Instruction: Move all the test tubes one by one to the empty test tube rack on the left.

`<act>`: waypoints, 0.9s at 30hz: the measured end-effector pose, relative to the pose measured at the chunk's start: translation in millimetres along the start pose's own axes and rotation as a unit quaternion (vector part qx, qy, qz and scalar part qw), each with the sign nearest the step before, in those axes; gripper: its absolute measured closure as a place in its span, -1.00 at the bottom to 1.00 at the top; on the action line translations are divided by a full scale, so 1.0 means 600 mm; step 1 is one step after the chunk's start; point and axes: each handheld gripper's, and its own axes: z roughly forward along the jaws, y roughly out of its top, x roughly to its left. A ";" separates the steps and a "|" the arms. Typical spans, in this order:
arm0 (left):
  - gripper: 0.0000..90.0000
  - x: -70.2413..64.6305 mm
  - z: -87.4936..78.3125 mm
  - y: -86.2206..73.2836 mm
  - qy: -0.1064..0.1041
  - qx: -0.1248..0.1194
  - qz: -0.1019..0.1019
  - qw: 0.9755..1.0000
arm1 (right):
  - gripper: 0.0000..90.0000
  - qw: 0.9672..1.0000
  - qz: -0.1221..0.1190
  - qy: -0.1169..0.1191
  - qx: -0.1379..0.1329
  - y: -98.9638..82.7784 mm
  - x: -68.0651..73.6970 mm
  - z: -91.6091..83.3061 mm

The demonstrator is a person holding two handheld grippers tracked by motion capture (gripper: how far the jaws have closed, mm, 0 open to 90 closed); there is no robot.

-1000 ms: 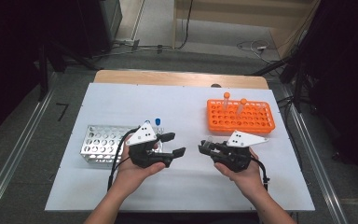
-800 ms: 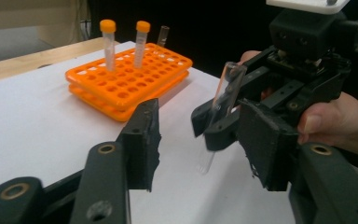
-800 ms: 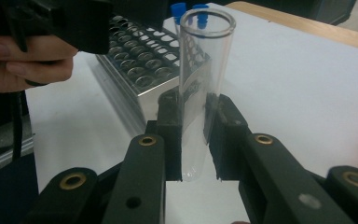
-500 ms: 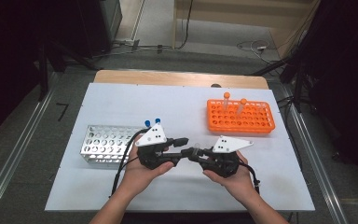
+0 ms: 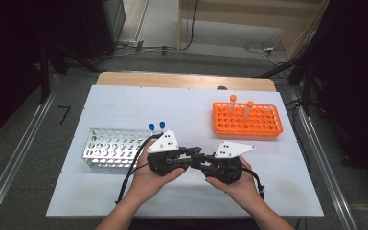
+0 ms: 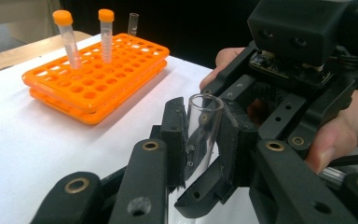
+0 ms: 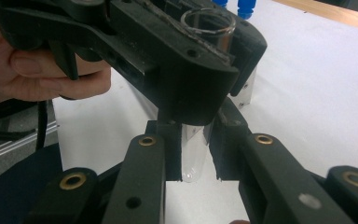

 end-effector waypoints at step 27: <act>0.70 0.029 -0.043 0.005 0.036 -0.030 -0.011 0.999 | -0.40 0.999 0.009 -0.019 -0.028 -0.005 -0.032 -0.029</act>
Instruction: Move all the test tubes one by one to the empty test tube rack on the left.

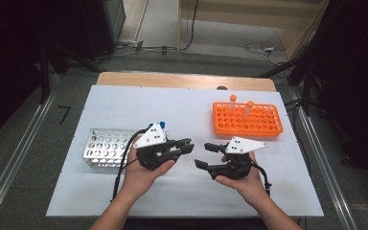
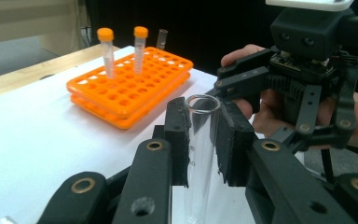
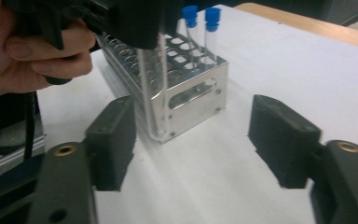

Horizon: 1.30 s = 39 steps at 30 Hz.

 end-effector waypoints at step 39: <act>0.70 0.096 -0.113 -0.005 0.118 -0.046 -0.035 0.991 | -1.00 0.998 0.038 -0.049 -0.012 -0.027 -0.092 -0.056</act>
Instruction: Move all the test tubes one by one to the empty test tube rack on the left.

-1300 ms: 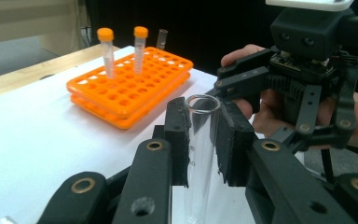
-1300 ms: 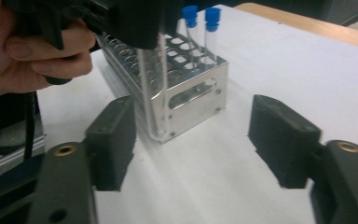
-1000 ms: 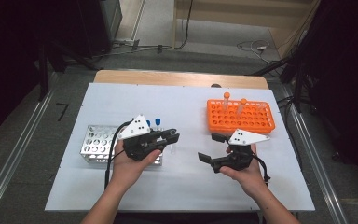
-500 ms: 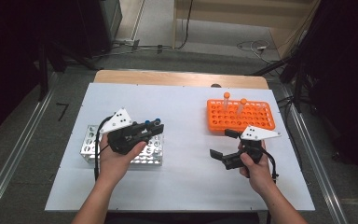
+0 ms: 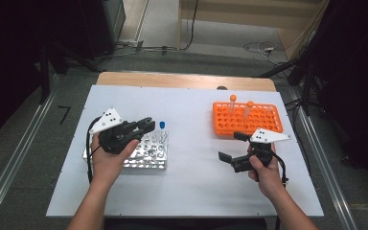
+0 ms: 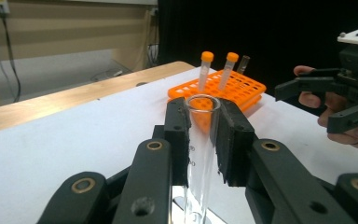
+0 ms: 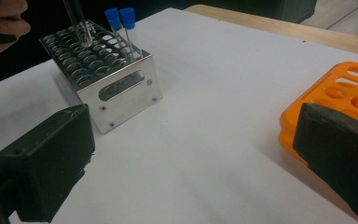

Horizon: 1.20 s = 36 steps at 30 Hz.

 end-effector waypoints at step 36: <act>0.69 0.043 0.039 -0.036 0.096 0.017 0.000 0.995 | -1.00 1.000 0.001 -0.005 0.002 -0.002 -0.005 -0.002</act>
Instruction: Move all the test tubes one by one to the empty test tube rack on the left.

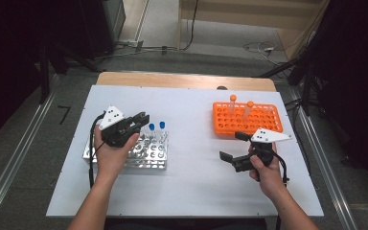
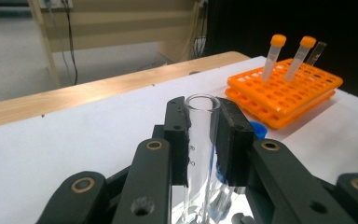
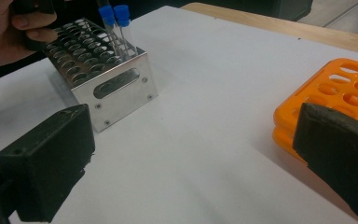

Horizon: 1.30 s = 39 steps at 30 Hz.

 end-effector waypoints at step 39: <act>-0.20 -0.013 -0.035 0.002 -0.038 0.009 -0.060 0.997 | -1.00 0.999 0.017 -0.037 -0.017 0.003 -0.044 -0.024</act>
